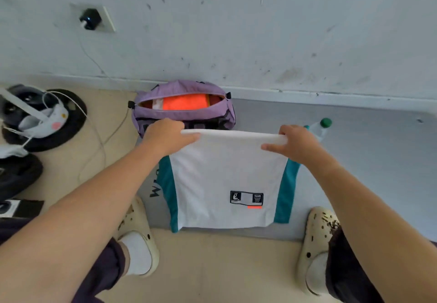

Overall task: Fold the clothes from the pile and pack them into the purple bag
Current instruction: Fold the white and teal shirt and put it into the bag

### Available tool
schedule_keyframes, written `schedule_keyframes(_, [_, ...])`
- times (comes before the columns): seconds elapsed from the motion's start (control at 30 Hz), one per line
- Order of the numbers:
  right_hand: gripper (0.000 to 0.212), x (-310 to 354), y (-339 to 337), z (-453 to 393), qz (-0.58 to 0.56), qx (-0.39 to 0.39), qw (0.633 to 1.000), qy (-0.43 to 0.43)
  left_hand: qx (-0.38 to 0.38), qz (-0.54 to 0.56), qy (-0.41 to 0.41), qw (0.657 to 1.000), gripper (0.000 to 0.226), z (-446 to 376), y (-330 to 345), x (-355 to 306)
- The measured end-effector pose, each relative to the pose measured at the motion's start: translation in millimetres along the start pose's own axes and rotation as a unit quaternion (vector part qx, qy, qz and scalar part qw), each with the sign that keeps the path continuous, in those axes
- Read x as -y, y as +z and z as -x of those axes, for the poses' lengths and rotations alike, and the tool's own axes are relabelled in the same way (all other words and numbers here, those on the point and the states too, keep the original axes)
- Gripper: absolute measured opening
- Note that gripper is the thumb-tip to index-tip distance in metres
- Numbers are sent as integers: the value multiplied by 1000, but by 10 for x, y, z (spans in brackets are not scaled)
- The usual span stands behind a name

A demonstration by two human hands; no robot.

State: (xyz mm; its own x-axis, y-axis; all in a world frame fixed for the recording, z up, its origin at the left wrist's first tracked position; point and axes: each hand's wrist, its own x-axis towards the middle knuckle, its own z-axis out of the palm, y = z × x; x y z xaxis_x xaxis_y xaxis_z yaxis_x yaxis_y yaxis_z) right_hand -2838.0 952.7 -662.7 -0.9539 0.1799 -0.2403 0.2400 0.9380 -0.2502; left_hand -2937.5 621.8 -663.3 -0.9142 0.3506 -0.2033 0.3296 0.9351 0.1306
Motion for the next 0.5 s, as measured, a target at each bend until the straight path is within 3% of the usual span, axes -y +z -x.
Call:
schedule_keyframes(0.17, [64,191,-541,71,-85,-135,987,8,-165,49,6,985,57,18,-548,-52])
schedule_keyframes(0.27, [63,239,-592,156,-67,-179,982,1,-215,57,16,975,55,104,-594,-91])
schedule_keyframes(0.33, [45,255,-415,220,-61,-202,977,-30,-212,57,7,976,56,183,-446,-121])
schedule_keyframes(0.5, [37,133,343,276,-62,-115,991,10,-98,82,-49,991,57,321,474,-91])
